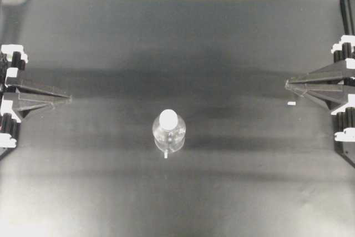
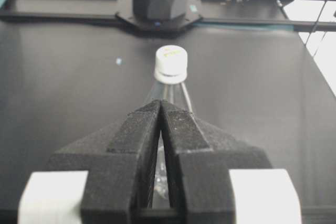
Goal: Open the bottle cap by holding the bottle with the left arm and twisting the cap with the right arm.
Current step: 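Move the left gripper toward the clear bottle and open it around the body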
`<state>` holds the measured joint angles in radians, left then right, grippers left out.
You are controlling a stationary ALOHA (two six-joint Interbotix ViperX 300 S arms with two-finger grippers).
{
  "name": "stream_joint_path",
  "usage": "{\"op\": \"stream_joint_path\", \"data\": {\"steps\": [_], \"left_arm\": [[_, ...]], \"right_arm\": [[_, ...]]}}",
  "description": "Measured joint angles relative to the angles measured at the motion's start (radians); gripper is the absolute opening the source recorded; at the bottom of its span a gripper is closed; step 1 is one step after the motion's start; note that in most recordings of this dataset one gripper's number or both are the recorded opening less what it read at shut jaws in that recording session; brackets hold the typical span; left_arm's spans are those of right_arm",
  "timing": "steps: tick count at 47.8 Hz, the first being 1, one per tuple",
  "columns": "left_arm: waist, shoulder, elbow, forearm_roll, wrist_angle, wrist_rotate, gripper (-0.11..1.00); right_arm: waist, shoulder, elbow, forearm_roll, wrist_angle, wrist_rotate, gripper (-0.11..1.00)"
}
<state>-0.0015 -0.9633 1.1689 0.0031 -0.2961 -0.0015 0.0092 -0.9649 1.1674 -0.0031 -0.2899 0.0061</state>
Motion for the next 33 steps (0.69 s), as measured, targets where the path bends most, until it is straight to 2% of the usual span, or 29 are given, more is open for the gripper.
{"op": "stream_joint_path", "data": {"steps": [4, 9, 19, 27, 30, 33], "left_arm": [[0.000, 0.020, -0.029, 0.025, 0.000, -0.002, 0.11], [-0.009, 0.066, -0.078, 0.035, 0.000, -0.002, 0.09], [-0.029, 0.206, -0.181, 0.038, -0.009, -0.005, 0.09], [-0.020, 0.334, -0.279, 0.038, -0.025, 0.006, 0.10], [-0.015, 0.383, -0.308, 0.040, -0.031, 0.005, 0.14], [-0.014, 0.431, -0.336, 0.038, -0.034, 0.006, 0.25]], "right_arm": [[-0.002, 0.003, -0.008, 0.014, 0.012, 0.003, 0.00], [-0.005, 0.018, -0.041, 0.044, 0.092, 0.034, 0.00], [-0.006, 0.054, -0.118, 0.051, 0.279, 0.074, 0.00], [-0.006, 0.060, -0.129, 0.051, 0.308, 0.075, 0.00], [-0.006, 0.061, -0.129, 0.054, 0.308, 0.075, 0.00], [-0.006, 0.061, -0.129, 0.051, 0.310, 0.075, 0.00]]}}
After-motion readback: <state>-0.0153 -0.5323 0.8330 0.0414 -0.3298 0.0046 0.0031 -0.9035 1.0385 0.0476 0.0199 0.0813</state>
